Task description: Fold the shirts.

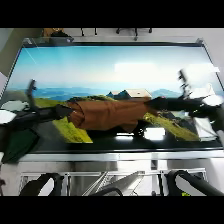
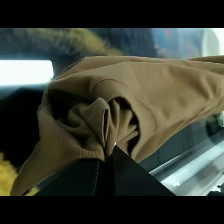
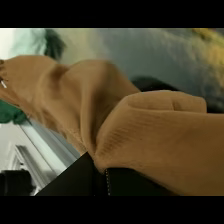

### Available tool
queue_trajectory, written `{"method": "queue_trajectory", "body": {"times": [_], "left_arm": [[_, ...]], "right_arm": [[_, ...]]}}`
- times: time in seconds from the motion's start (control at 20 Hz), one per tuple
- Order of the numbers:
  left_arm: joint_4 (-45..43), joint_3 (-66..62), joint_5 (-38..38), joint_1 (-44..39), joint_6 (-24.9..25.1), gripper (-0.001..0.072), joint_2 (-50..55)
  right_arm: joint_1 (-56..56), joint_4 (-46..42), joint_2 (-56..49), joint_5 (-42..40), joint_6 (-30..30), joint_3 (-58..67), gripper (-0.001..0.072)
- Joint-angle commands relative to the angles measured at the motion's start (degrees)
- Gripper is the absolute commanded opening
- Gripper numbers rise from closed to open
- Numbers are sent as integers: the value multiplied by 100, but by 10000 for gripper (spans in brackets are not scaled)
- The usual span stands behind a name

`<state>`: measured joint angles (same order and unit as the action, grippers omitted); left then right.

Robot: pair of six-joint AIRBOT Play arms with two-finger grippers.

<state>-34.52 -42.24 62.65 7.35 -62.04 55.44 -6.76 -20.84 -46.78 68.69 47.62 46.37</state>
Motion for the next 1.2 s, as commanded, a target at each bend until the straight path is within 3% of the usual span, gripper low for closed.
{"method": "queue_trajectory", "body": {"times": [0.0,0.05,0.1,0.15,0.2,0.25,0.35,0.45,0.6,0.7,0.9,1.15], "left_arm": [[0,323,-920,-317,415,16,1237],[4,118,-925,-267,411,17,1558],[9,-168,-791,-160,409,20,1823],[13,-570,-479,28,409,110,2055],[11,-955,-142,164,407,507,2218],[7,-1318,210,319,315,703,2312],[-2,-1843,841,616,125,705,2326],[-111,-2031,1285,861,-20,705,2197],[-446,-1316,1373,931,-151,705,1659],[-463,-345,1231,741,-173,705,1200],[-146,1517,-297,-227,-278,705,424],[632,2323,-2398,-1891,-328,704,339]], "right_arm": [[505,39,-761,-1126,-706,-796,33],[507,61,-979,-1274,-782,-739,131],[481,55,-1119,-1355,-787,-634,316],[396,46,-1224,-1355,-785,-452,445],[251,-13,-1211,-1287,-782,-278,468],[87,-109,-1158,-1156,-778,-107,468],[-415,-299,-918,-651,-682,168,471],[-1005,-481,-590,-227,-315,208,581],[-1611,-1434,-238,216,326,59,580],[-1670,-1521,-120,267,369,-269,580],[-1659,-935,-164,31,227,-868,578],[-1626,-616,-573,-192,-28,-938,577]]}}
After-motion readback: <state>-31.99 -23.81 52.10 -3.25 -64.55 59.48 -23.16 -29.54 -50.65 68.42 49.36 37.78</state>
